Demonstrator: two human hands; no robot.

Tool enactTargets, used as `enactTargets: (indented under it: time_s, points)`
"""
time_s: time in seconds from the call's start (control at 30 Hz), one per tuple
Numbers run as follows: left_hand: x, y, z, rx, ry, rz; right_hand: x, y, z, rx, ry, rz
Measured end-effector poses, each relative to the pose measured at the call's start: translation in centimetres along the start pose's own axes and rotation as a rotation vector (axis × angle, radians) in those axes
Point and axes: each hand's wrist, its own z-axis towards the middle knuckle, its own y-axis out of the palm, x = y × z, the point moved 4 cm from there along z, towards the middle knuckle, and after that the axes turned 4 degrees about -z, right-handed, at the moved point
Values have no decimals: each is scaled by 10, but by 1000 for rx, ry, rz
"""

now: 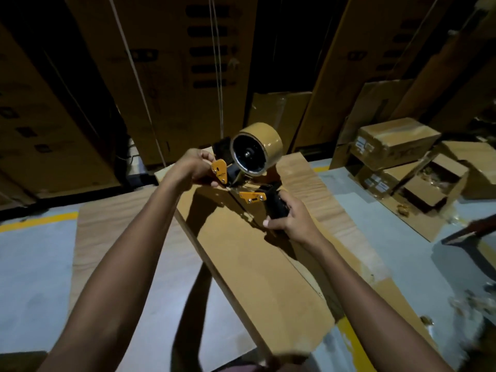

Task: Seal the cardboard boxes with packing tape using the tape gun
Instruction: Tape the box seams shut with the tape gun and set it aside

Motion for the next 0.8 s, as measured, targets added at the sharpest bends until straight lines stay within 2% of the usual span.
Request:
enactTargets:
  time_s: [0.2, 0.53, 0.7, 0.8]
  points:
    - [14, -35, 58, -13, 120, 123, -6, 37, 55, 42, 88, 94]
    - [11, -79, 135, 85, 268, 248, -13, 89, 131, 147, 156, 41]
    - [-1, -95, 157, 123, 224, 266, -13, 98, 147, 166, 169, -79]
    - [-13, -103, 162, 102, 153, 141, -4, 101, 146, 187, 176, -155]
